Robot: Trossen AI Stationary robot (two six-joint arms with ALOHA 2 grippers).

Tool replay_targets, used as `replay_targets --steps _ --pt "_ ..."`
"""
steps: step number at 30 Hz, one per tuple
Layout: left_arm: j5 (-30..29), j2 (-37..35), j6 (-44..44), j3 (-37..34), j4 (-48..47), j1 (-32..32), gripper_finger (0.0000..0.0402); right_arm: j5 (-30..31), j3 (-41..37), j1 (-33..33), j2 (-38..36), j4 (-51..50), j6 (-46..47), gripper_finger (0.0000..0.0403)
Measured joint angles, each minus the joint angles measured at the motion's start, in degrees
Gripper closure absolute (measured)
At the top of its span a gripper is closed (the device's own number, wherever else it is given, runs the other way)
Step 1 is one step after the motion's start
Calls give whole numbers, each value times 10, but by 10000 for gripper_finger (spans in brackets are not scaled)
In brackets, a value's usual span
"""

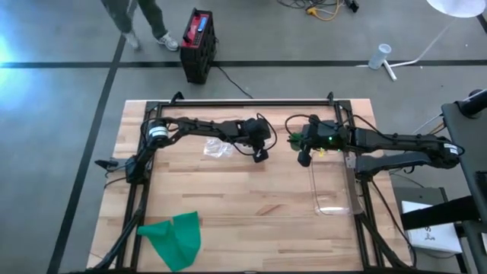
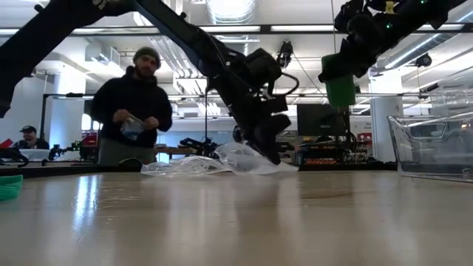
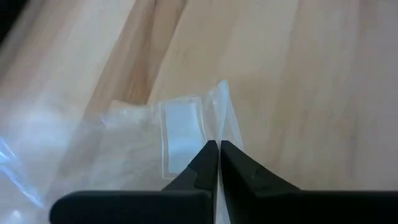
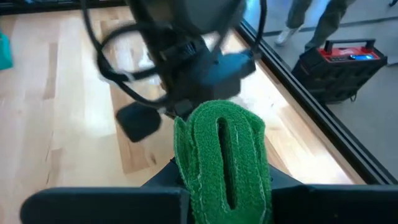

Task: Roll bandage
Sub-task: Put the rolled green bandage into the transparent zip bag

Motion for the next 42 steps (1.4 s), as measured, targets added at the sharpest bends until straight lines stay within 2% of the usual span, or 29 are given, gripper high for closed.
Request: replay_targets --steps 8,12,20,24,28,33,42 --pt "-70 -101 16 -7 6 -47 400 -1 0 1 0 0 -3 359" --pt "-78 -175 21 -32 22 -57 401 -1 0 8 0 6 -7 359" --pt "-71 -294 -42 -167 149 -55 401 -6 0 56 -1 76 -49 359" --pt "-67 -315 -79 -234 224 -54 401 -6 0 85 -1 148 -88 359" --pt "-67 -316 -100 -270 275 -54 401 -8 0 103 5 241 -122 359" --pt "-65 -311 -116 -276 293 -54 401 -34 1 108 38 339 -165 359" --pt "-1 -311 -156 -276 307 -55 401 -31 1 106 116 461 -232 359"
